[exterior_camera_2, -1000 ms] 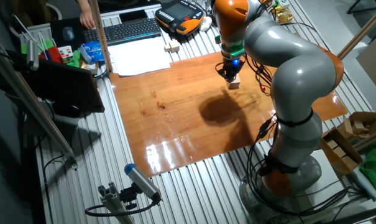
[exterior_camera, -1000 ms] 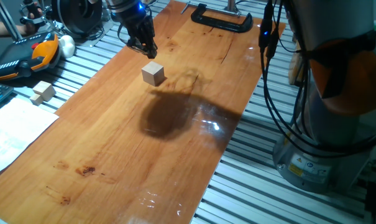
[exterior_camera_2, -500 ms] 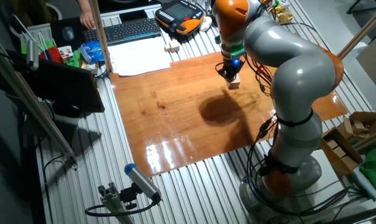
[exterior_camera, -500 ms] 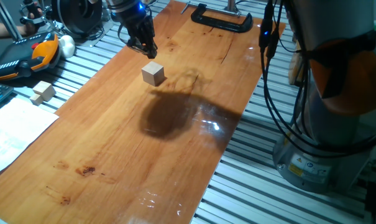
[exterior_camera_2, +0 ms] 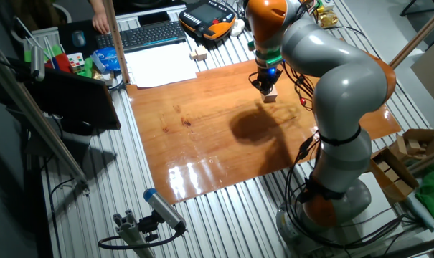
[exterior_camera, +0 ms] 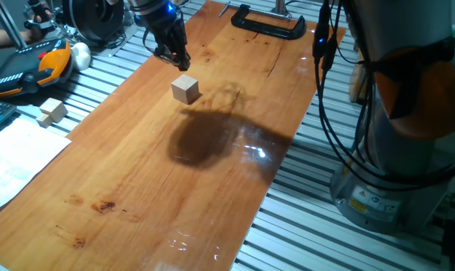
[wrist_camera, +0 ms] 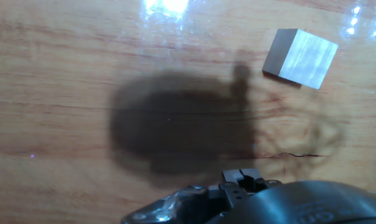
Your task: Hold a small block with the gripper and sweep it from left to right on the table
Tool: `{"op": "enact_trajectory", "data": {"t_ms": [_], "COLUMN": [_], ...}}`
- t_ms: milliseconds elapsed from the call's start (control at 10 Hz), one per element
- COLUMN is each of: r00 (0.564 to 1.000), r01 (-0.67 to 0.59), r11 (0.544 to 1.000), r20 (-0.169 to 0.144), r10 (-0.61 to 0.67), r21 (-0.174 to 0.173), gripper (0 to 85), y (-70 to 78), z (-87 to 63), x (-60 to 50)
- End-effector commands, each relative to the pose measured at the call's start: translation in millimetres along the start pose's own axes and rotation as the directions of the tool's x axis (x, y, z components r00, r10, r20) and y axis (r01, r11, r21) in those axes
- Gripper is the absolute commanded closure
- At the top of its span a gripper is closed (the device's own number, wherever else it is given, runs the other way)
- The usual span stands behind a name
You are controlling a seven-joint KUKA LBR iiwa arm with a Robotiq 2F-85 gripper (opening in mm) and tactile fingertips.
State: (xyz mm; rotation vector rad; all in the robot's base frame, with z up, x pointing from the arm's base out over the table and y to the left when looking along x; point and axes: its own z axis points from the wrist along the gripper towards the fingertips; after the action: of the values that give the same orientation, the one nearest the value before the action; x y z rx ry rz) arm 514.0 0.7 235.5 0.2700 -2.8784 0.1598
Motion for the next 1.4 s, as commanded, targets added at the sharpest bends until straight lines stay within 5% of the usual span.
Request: {"op": "enact_trajectory", "data": {"t_ms": [0, 200, 300, 500, 700, 900, 1100, 1300], "r00": [1.000, 0.999, 0.989, 0.986, 0.973, 0.954, 0.945, 0.949], "r01": [0.010, -0.020, -0.049, -0.122, -0.197, -0.255, -0.244, -0.246], "r11": [1.000, 0.999, 0.995, 0.985, 0.973, 0.960, 0.954, 0.958], "r20": [0.001, 0.044, 0.134, 0.100, 0.101, 0.134, 0.179, 0.165], "r10": [-0.010, 0.021, 0.061, 0.135, 0.209, 0.270, 0.275, 0.269], "r21": [-0.002, -0.027, -0.086, -0.118, -0.117, -0.117, -0.176, -0.147], "gripper": [84.0, 84.3, 84.3, 84.3, 84.3, 84.3, 84.3, 84.3], "y": [-0.1, -0.1, -0.1, -0.1, -0.1, -0.1, -0.1, -0.1], "z": [0.0, 0.0, 0.0, 0.0, 0.0, 0.0, 0.0, 0.0], "x": [-0.1, -0.1, -0.1, -0.1, -0.1, -0.1, -0.1, -0.1]}}
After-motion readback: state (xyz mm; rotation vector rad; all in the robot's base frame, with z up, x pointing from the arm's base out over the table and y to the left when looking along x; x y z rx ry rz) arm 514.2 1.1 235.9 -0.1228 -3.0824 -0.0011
